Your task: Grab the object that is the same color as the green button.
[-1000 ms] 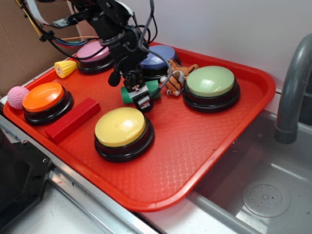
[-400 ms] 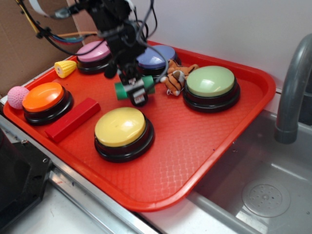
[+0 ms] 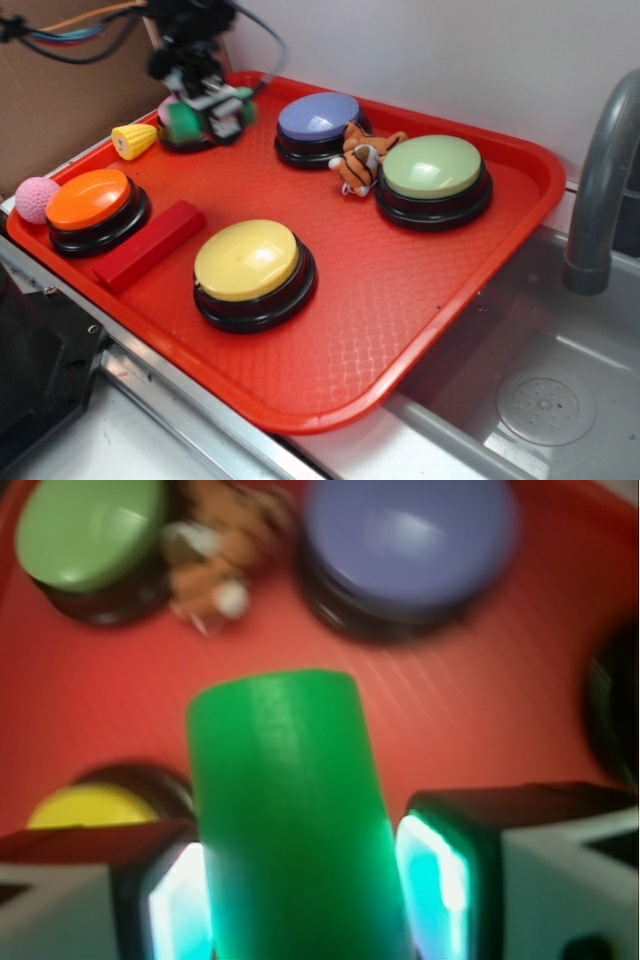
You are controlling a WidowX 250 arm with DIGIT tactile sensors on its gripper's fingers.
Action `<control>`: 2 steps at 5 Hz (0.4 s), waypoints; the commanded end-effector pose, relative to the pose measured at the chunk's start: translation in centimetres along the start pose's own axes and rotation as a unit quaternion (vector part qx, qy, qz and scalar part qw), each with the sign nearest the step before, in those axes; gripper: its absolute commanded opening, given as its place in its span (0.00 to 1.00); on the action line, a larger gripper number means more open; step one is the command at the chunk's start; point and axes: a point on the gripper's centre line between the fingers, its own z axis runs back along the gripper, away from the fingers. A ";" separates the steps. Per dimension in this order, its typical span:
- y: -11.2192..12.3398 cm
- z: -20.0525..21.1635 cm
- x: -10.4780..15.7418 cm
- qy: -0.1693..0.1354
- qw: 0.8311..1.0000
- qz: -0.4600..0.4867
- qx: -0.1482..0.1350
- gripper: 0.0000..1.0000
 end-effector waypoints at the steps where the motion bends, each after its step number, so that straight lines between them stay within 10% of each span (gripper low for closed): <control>1: 0.8 5.0 -1.2 0.028 0.996 0.069 0.050 0.00; 2: 0.9 5.3 -1.9 0.029 0.996 0.080 0.037 0.00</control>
